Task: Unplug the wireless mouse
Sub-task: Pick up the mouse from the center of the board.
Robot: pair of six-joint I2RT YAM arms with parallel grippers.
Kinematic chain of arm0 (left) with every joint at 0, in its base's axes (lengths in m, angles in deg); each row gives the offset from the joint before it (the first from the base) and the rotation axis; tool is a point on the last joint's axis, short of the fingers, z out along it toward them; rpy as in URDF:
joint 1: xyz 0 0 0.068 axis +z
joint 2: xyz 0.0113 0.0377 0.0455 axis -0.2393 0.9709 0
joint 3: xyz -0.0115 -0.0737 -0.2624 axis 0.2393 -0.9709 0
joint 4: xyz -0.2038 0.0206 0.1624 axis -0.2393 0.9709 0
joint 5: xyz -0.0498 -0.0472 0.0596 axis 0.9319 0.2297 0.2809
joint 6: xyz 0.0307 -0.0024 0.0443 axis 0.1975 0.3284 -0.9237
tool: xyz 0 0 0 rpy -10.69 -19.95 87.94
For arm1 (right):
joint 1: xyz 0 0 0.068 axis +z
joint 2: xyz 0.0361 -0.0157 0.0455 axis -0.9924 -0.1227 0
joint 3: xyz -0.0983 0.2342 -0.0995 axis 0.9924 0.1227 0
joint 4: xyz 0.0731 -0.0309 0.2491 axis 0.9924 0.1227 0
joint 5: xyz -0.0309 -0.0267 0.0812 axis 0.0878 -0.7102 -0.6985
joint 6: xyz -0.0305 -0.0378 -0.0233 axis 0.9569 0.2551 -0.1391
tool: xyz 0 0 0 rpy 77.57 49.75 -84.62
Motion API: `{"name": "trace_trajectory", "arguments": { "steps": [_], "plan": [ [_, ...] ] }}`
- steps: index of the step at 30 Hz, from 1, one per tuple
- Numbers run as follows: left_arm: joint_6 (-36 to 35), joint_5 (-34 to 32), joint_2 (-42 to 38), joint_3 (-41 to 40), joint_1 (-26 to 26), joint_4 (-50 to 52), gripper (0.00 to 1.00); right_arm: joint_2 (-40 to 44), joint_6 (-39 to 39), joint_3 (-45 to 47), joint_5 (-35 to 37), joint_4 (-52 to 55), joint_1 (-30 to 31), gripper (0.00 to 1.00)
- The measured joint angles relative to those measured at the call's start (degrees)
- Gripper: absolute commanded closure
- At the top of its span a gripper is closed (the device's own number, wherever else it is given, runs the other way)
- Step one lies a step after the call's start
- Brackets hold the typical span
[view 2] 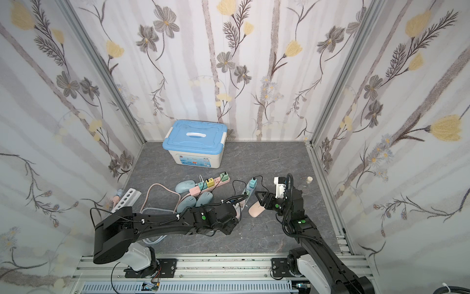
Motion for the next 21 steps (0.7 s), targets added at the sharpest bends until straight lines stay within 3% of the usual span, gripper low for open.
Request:
{"name": "trace_trajectory", "arguments": {
  "steps": [5, 8, 9, 21],
  "plan": [
    [0.02, -0.57, -2.19, -1.51, 1.03, -1.79, 0.75, 0.50, -2.32, 1.99, -1.05, -1.75, 3.43, 0.42],
    [0.02, -1.03, -3.10, -1.68, 1.62, -2.21, 0.97, -0.28, -3.32, 2.10, -1.01, -3.23, 5.44, 0.42],
    [0.02, -1.29, -3.39, -1.68, 1.75, -2.32, 1.00, -0.72, -3.56, 2.10, -1.01, -3.52, 6.08, 0.42],
    [-0.24, -1.11, -7.91, -5.05, 2.12, -4.39, 1.00, -7.43, -6.80, -0.26, -0.50, -9.60, 13.88, 0.45]
  ]
}}
